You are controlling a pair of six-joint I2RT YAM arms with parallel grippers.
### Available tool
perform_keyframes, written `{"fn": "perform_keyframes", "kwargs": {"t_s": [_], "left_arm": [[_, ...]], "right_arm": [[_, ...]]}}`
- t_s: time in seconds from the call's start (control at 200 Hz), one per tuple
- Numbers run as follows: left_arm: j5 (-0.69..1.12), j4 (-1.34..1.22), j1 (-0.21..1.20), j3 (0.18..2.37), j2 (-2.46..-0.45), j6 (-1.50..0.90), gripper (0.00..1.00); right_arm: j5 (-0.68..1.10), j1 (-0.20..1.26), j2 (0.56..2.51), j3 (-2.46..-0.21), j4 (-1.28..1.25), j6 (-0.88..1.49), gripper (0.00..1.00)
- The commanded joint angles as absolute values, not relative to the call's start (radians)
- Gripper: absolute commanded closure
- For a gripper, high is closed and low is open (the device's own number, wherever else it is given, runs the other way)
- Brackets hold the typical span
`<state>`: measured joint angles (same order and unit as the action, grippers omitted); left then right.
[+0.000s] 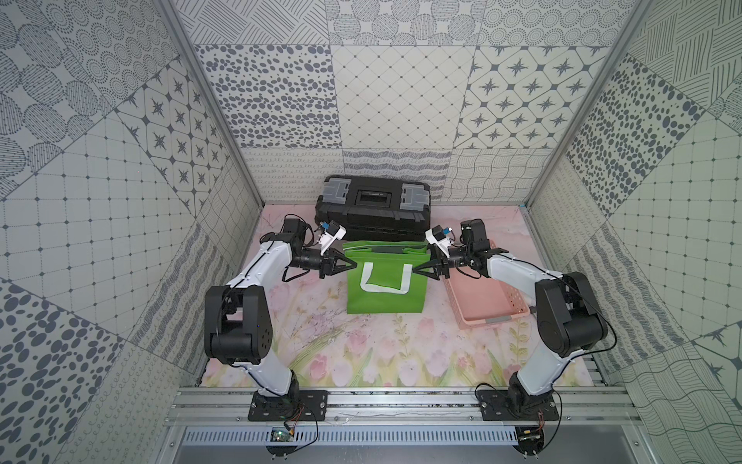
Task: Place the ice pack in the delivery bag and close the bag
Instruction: Close the delivery bag at the center of the board.
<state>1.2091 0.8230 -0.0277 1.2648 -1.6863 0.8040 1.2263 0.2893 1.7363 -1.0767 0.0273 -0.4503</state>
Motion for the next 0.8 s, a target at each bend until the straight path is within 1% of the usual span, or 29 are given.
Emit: {"fn": "perform_keyframes", "kwargs": {"t_s": [0.0, 0.04, 0.265, 0.31, 0.36, 0.415, 0.43, 0.45, 0.52, 0.665, 0.73, 0.765, 0.795], "left_arm": [[1.313, 0.882, -0.034, 1.281, -1.699, 0.877, 1.0], [1.309, 0.887, -0.035, 1.282, -1.7, 0.882, 1.0], [1.305, 0.902, -0.035, 1.278, -1.69, 0.893, 1.0], [1.304, 0.906, -0.035, 1.281, -1.684, 0.889, 1.0], [1.303, 0.907, -0.036, 1.286, -1.672, 0.875, 0.99], [1.302, 0.91, -0.041, 1.299, -1.653, 0.849, 0.87], [1.302, 0.913, -0.042, 1.301, -1.647, 0.84, 0.81], [1.298, 0.915, -0.044, 1.307, -1.636, 0.828, 0.76], [1.266, 0.896, -0.049, 1.314, -1.588, 0.75, 0.66], [1.115, 0.685, -0.058, 1.278, -1.448, 0.396, 0.52], [1.036, 0.55, -0.056, 1.252, -1.377, 0.234, 0.42], [0.974, 0.476, -0.053, 1.239, -1.34, 0.138, 0.4], [0.964, 0.423, -0.053, 1.239, -1.314, 0.078, 0.38]], "right_arm": [[1.236, 0.301, 1.739, -1.073, -0.03, -0.409, 0.47], [1.23, 0.3, 1.74, -1.078, -0.03, -0.4, 0.51], [1.189, 0.26, 1.677, -1.029, -0.025, -0.399, 0.93], [1.181, 0.25, 1.665, -1.024, -0.024, -0.399, 1.0], [1.164, 0.248, 1.656, -1.026, -0.013, -0.408, 1.0], [1.161, 0.249, 1.649, -1.033, -0.009, -0.409, 1.0], [1.16, 0.25, 1.648, -1.036, -0.008, -0.407, 1.0], [1.157, 0.252, 1.645, -1.039, -0.009, -0.404, 1.0], [1.14, 0.259, 1.638, -1.039, -0.011, -0.411, 1.0], [1.1, 0.268, 1.634, -1.048, 0.002, -0.432, 1.0], [1.09, 0.271, 1.628, -1.048, 0.0, -0.436, 1.0], [1.088, 0.272, 1.625, -1.048, 0.0, -0.44, 1.0], [1.089, 0.272, 1.624, -1.049, 0.001, -0.442, 1.0]]}}
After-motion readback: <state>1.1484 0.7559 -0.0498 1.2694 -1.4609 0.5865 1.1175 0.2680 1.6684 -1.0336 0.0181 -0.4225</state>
